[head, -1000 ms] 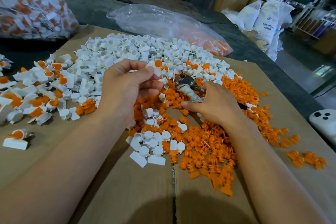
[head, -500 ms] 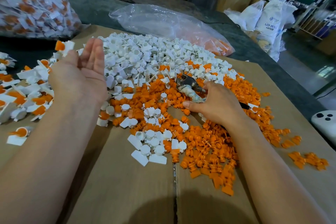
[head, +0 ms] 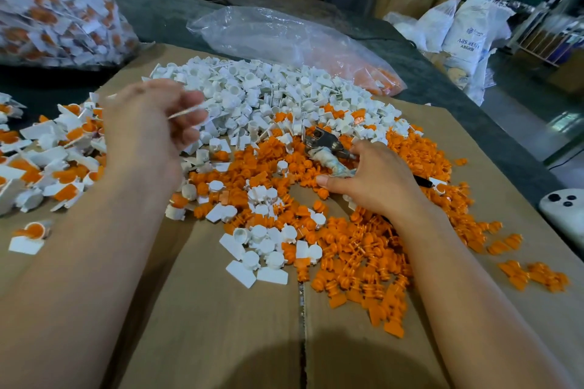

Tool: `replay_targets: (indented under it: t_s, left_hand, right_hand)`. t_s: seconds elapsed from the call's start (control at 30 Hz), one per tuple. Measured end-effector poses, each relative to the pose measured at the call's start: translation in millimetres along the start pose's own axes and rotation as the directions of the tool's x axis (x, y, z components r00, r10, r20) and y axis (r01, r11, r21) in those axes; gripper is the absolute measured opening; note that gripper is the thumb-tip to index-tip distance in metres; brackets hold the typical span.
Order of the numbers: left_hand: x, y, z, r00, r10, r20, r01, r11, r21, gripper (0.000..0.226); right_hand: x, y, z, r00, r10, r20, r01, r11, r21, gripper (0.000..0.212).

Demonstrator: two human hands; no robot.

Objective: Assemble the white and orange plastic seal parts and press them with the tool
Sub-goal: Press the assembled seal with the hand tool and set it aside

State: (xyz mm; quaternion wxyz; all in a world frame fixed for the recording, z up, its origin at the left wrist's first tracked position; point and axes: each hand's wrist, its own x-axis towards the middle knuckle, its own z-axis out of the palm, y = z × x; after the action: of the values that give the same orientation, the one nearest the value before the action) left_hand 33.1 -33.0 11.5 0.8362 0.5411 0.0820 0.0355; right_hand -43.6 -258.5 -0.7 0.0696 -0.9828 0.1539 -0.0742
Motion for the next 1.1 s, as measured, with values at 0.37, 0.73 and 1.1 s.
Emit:
replay_targets:
  t_s: [0.37, 0.73, 1.1]
  left_hand:
    - [-11.0, -24.2, 18.3, 0.854, 0.234, 0.465, -0.520, 0.339, 0.784, 0.018]
    - [-13.9, -24.5, 18.4, 0.866, 0.264, 0.426, -0.498, 0.360, 0.789, 0.022]
    - [-21.4, -14.6, 22.3, 0.950, 0.107, 0.294, -0.235, 0.865, 0.444, 0.038]
  right_hand:
    - [1.0, 0.9, 0.3, 1.000, 0.010, 0.022, -0.009, 1.000, -0.019, 0.081]
    - [0.3, 0.6, -0.9, 0.998, 0.007, 0.059, -0.007, 1.000, -0.005, 0.085]
    - [-1.4, 1.2, -5.5, 0.993, 0.008, 0.120, -0.016, 0.998, 0.068, 0.085]
